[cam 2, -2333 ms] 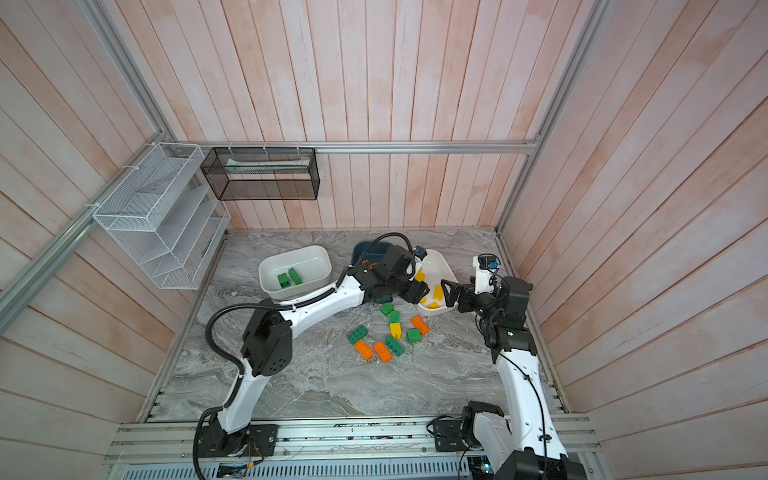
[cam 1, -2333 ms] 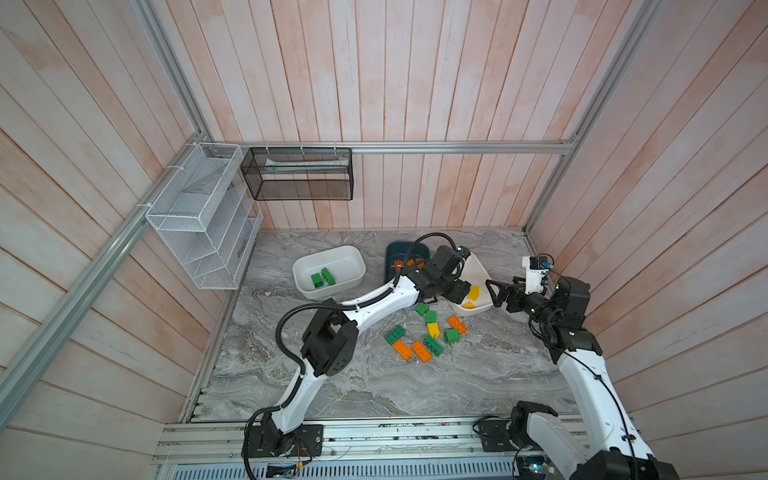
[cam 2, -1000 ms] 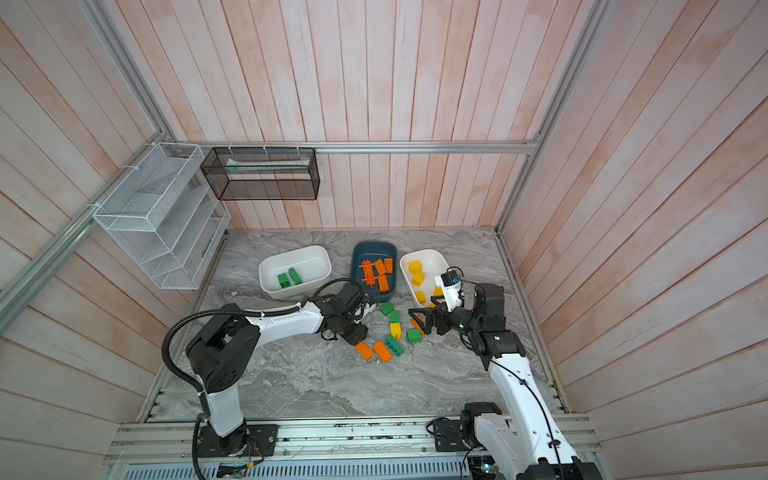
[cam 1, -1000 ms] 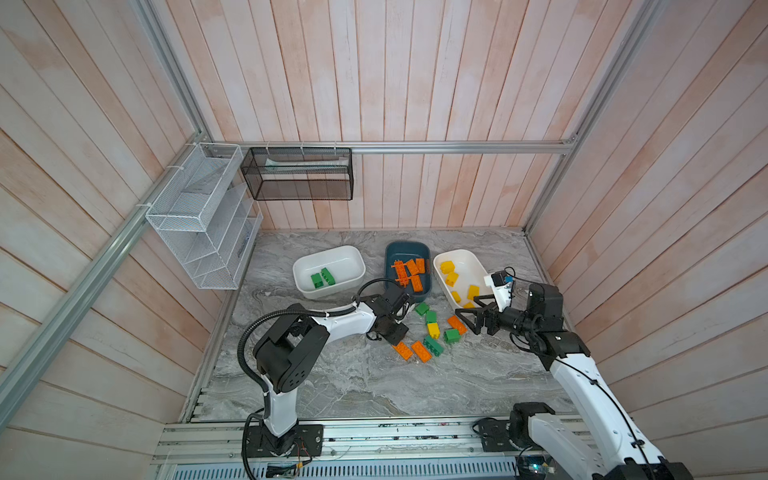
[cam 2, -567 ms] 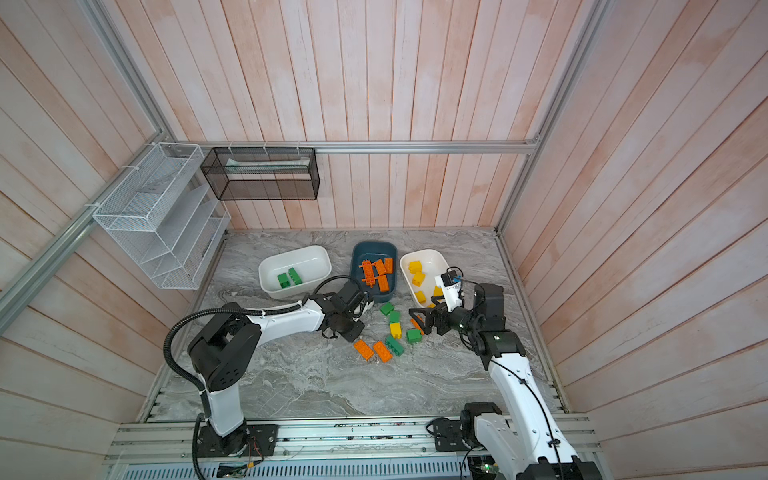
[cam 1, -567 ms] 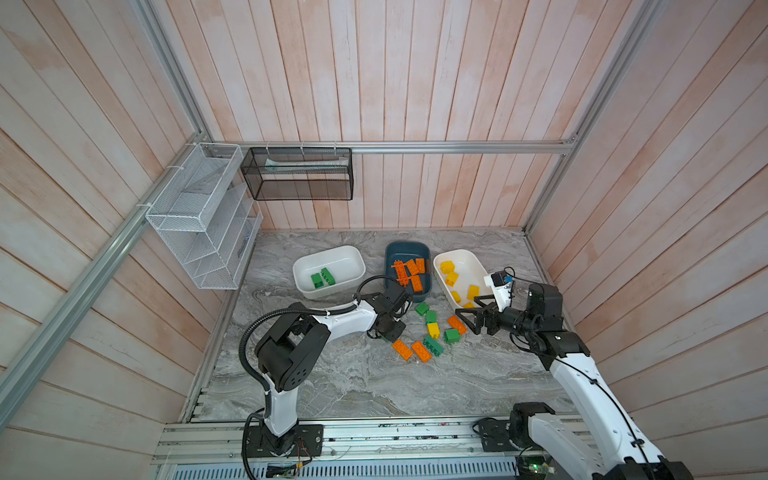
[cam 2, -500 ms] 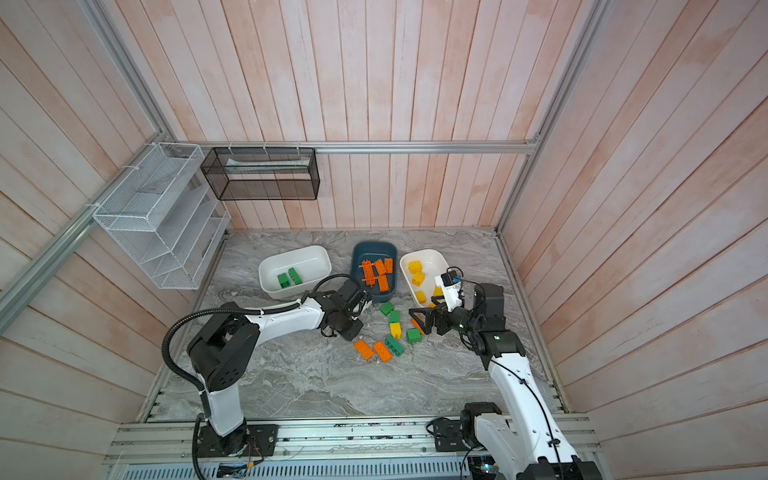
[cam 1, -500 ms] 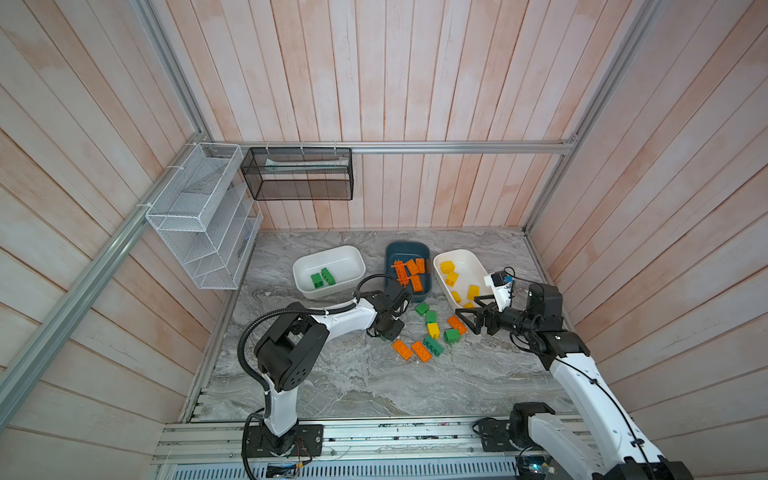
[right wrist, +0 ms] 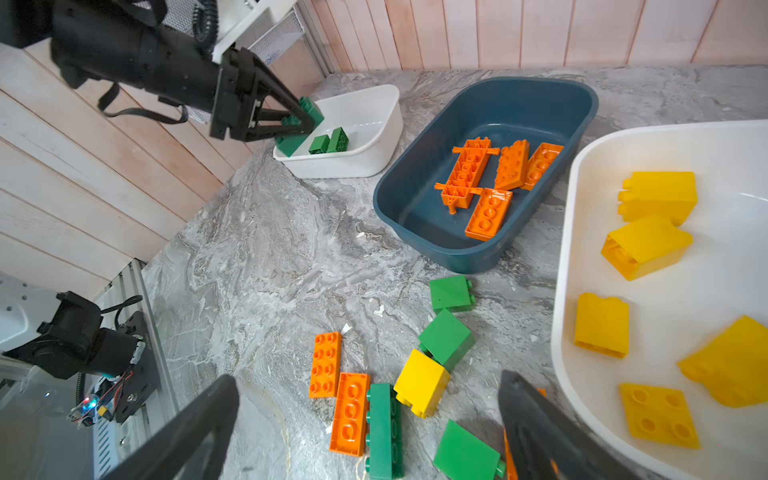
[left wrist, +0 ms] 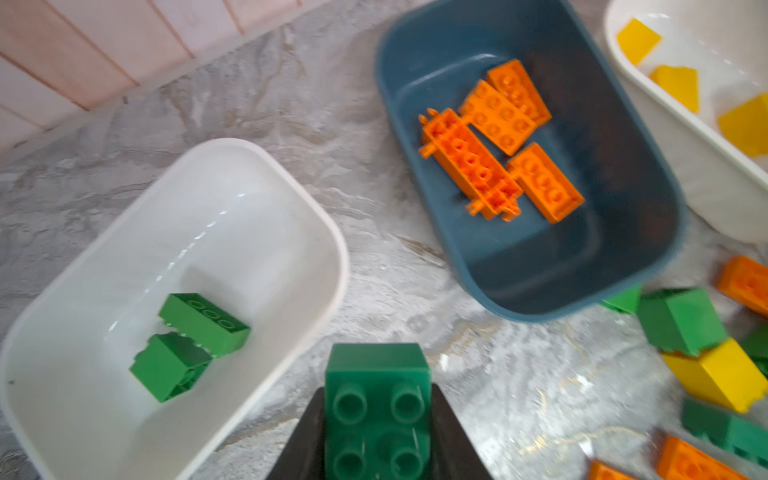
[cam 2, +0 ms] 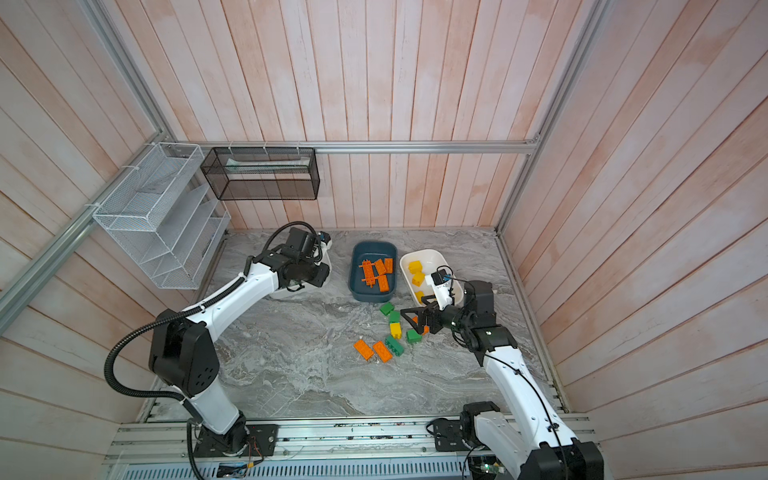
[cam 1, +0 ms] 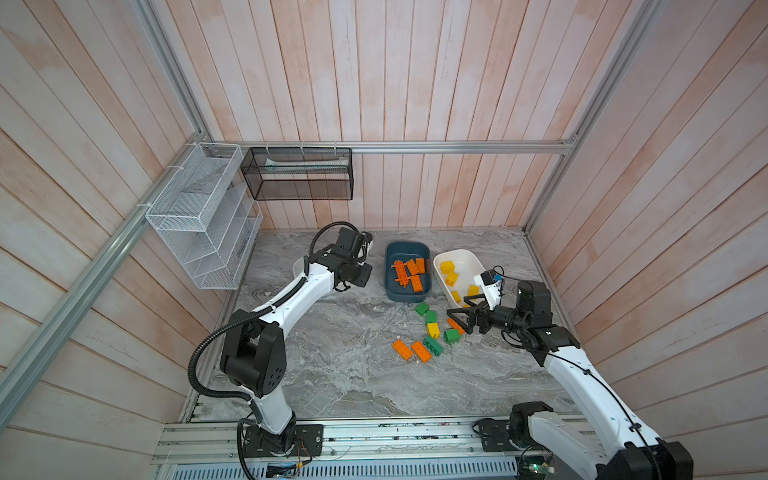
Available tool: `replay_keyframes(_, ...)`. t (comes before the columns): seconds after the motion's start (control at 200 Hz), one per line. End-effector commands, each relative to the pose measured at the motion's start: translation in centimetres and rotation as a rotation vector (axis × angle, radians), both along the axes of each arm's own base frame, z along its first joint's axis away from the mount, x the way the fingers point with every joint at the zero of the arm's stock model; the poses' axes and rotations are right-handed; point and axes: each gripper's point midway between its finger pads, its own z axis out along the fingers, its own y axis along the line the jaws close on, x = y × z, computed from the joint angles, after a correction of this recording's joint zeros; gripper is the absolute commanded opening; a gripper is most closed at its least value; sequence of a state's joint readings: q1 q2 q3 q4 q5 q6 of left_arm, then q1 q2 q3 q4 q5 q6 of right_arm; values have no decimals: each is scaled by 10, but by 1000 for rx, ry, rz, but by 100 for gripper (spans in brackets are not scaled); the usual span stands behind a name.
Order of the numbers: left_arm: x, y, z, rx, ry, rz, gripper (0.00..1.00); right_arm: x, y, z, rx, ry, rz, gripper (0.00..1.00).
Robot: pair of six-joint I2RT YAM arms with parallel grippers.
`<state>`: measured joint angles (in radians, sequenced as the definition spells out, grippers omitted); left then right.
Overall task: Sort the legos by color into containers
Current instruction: 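Carry the green brick into the green-brick white tub and release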
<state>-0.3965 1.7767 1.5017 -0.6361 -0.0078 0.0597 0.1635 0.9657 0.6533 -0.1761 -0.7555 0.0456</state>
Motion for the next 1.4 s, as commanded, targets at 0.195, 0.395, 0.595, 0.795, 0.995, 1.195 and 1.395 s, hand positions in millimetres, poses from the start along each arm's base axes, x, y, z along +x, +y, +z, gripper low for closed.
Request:
replay_keyframes(0.195,82,74,-33,-65,-51,305,31,9,11,9,6,-25,6,98)
replay_keyframes(0.395,94,116,-52,-20,-46,481,33,12,14,6,1,-14,9,98)
replay_keyframes(0.595,91,146,-76,119,-24,529,33,14,14,3,-4,-6,9,98)
replay_keyframes(0.795,89,157,-86,171,-9,541,46,13,14,0,-3,0,7,98)
replay_keyframes(0.995,87,144,-64,122,-24,507,60,11,12,-2,-8,2,-4,98)
replay_keyframes(1.195,66,102,-27,27,-11,403,68,10,11,-3,-19,0,-9,98)
replay_keyframes(1.395,18,36,-7,-144,60,235,70,10,9,-5,-28,-1,-14,98)
